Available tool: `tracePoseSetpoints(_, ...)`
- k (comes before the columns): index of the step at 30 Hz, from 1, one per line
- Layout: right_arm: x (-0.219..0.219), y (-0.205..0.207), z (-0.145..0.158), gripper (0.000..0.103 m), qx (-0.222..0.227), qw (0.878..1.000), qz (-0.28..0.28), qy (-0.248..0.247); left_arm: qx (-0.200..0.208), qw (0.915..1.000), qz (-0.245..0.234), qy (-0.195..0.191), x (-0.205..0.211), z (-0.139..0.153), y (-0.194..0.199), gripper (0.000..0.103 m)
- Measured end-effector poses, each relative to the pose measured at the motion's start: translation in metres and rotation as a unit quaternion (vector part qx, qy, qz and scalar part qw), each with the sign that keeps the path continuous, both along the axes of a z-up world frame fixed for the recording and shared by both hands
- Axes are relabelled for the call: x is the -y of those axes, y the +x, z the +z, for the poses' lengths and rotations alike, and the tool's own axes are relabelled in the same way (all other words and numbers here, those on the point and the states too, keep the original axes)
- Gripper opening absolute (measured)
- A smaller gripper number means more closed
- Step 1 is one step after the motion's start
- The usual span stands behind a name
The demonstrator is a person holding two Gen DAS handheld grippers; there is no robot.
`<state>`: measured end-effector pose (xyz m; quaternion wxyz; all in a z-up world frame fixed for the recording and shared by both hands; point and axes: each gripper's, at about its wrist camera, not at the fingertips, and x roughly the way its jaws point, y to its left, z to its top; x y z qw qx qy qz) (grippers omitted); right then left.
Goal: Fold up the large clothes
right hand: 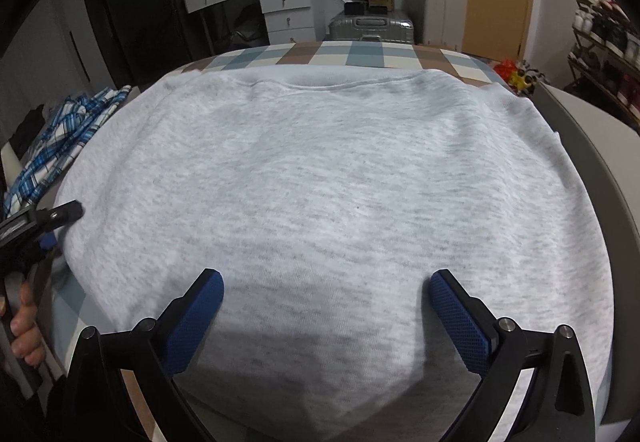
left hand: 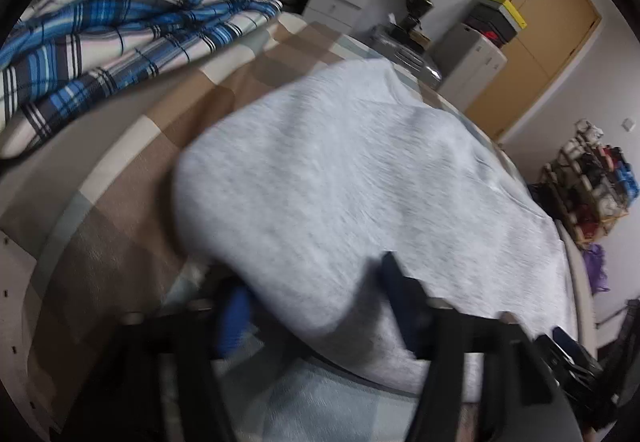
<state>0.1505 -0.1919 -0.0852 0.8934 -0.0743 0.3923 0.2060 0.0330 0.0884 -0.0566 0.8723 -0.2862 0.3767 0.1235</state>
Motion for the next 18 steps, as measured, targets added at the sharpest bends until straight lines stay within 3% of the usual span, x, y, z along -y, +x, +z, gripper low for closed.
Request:
tracePoseSetpoints(1, -0.002, -0.001, -0.001, 0.103, 0.003, 1.000, 0.003, -0.004, 0.013, 0.9999, 0.004, 0.003, 0.000, 0.000, -0.001, 0.021)
tracePoseSetpoints(4, -0.002, -0.002, -0.002, 0.103, 0.005, 1.000, 0.006, -0.007, 0.035, 0.9993, 0.007, 0.014, 0.001, 0.006, -0.008, 0.013)
tracePoseSetpoints(12, -0.006, -0.010, 0.004, 0.103, 0.011, 1.000, 0.022, -0.003, 0.073, 0.9894, -0.046, 0.116, 0.025, 0.034, -0.041, 0.010)
tracePoseSetpoints(15, -0.028, -0.034, 0.018, 0.103, 0.039, 0.994, 0.101, 0.019, 0.090, 0.9887, -0.058, 0.105, 0.022, 0.045, -0.044, 0.010)
tracePoseSetpoints(18, -0.067, -0.067, 0.021, 0.103, 0.065, 0.980, 0.190, -0.005, 0.106, 0.9884, -0.061, 0.089, 0.022, 0.055, -0.035, 0.010)
